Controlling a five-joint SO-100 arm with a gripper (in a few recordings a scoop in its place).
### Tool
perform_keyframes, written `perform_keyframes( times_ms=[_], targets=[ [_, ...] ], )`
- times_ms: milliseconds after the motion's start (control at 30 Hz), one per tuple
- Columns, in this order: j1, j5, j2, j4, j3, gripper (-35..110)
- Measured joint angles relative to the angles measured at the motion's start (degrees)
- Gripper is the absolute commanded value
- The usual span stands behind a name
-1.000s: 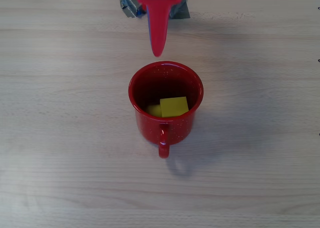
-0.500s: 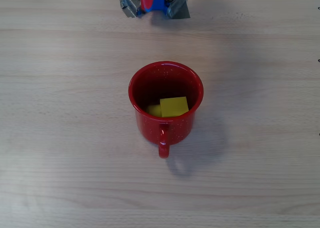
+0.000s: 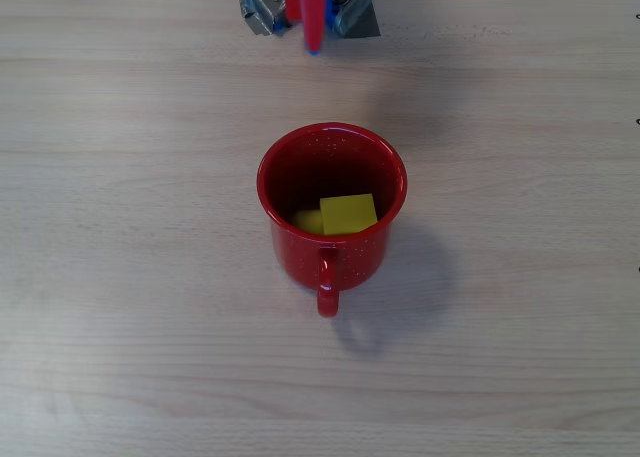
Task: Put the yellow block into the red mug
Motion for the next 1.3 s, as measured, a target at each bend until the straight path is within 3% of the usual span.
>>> perform_keyframes(
  times_ms=[200, 533, 1300],
  targets=[
    [0.18, -0.44, 9.84, -0.26, 9.93, 0],
    [0.26, -0.62, 10.72, 1.76, 15.82, 0],
    [0.35, -0.62, 10.99, 1.76, 16.00, 0]
  ],
)
